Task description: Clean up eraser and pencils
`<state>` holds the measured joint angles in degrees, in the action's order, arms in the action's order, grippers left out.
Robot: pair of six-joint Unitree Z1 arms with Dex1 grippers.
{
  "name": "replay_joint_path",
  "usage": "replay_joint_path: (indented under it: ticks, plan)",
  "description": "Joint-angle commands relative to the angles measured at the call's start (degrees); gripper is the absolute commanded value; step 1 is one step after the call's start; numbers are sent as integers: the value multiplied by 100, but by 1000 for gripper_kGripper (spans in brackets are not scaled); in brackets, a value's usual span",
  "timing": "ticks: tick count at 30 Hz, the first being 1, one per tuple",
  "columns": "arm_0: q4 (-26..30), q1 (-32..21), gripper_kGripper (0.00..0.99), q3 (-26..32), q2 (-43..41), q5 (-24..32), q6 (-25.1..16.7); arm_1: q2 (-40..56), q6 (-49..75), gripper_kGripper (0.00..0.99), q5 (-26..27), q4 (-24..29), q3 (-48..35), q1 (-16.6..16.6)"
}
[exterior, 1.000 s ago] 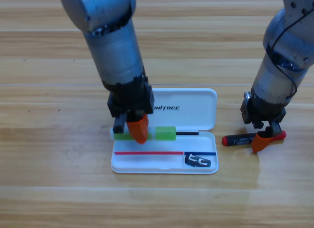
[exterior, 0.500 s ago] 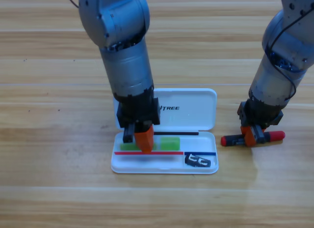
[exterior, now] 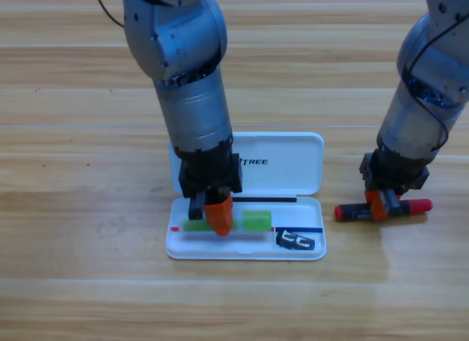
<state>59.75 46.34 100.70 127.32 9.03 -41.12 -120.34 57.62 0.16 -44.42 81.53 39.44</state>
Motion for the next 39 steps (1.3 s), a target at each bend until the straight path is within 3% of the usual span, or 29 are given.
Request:
replay_joint_path:
  ticks: [1, 9, 18, 20, 21, 22, 32, 39]
  plan:
    - [-86, 112, 0, -164, 311, 72, 69, 476, -76, 0, 46, -339, -190, 38]
    - [-130, 112, 0, -243, 303, 64, 60, 1092, -252, 0, 81, -769, -138, 310]
    - [-130, 112, 5, -305, 241, 20, 130, 837, -489, 0, 90, -822, 232, 688]
    - [-121, 112, 778, -331, 223, -7, 139, 758, -550, 0, 90, -822, 355, 776]
    - [-113, 112, 956, -340, 215, -24, 139, 714, -577, 0, 90, -822, 407, 820]
    - [-104, 112, 988, -340, 215, -33, 139, 670, -594, 0, 81, -822, 460, 846]
    - [-60, 112, 990, -358, 118, -68, 192, 230, -753, 0, 54, -840, 1005, 1092]
    - [468, 95, 990, -85, -770, -209, 51, -279, -867, 0, 10, -892, 1506, 1347]
